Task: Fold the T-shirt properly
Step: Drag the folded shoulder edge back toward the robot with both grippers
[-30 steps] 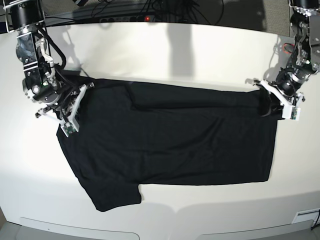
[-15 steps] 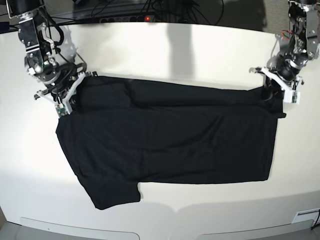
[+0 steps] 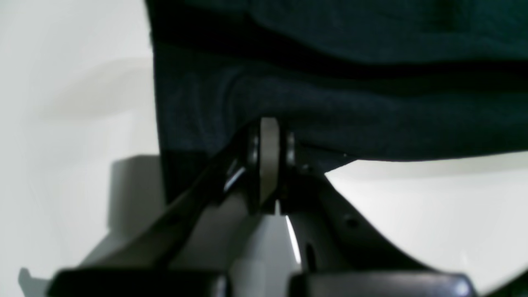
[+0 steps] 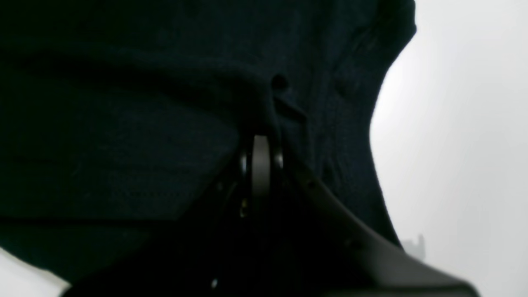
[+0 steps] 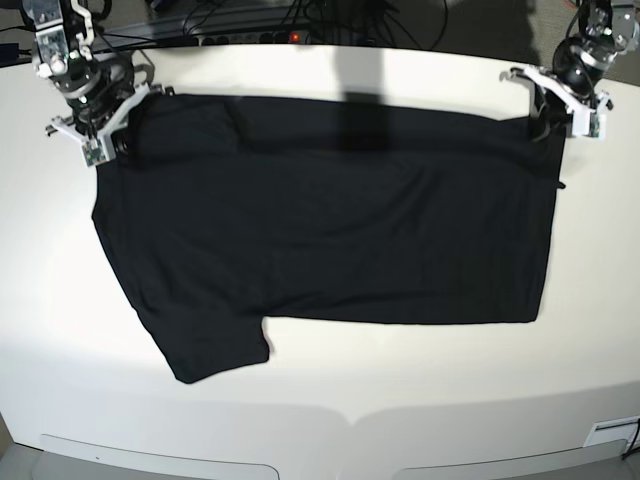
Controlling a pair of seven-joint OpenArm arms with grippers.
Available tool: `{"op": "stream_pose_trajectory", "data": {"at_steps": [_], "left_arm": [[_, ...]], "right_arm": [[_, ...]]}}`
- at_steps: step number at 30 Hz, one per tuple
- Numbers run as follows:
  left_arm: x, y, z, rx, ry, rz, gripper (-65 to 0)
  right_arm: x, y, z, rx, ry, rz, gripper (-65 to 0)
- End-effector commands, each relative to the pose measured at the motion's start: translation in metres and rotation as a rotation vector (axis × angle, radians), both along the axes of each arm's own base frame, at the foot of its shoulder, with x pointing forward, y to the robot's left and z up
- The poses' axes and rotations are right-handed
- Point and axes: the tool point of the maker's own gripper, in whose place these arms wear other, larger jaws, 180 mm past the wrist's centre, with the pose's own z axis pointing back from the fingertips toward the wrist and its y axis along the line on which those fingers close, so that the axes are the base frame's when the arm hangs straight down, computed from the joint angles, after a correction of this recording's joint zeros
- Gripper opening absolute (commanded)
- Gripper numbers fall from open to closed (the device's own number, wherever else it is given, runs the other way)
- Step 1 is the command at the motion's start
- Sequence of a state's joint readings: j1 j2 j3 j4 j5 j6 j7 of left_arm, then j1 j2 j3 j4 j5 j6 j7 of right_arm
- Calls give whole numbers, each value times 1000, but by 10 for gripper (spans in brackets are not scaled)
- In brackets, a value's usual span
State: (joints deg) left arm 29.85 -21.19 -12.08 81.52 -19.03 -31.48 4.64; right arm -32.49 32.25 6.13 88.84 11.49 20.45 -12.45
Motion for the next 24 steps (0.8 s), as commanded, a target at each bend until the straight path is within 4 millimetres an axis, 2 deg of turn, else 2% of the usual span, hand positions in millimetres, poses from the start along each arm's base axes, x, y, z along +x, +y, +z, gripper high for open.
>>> {"op": "stream_pose_trajectory", "data": {"at_steps": [1,6,12,19,24], "left_arm": [[-10,9,-2,45,37,-6,-650],[-26,23,5,74,46,19,-650],[-43,31,13,97,58,26,-650],[-38,40,29,127,22,36,-650],[-34,36,33,137,29,15,-650]], "right_arm": [[-25,-7,-10,-43,105,8,-650],[-51,10,-8,-40,125,50,-650],[-55,22,-12,-47,118,54,-650],[-55,27,-11,-41,120,49,-650],[-58,34,-3,-42,123,66,-650]]}}
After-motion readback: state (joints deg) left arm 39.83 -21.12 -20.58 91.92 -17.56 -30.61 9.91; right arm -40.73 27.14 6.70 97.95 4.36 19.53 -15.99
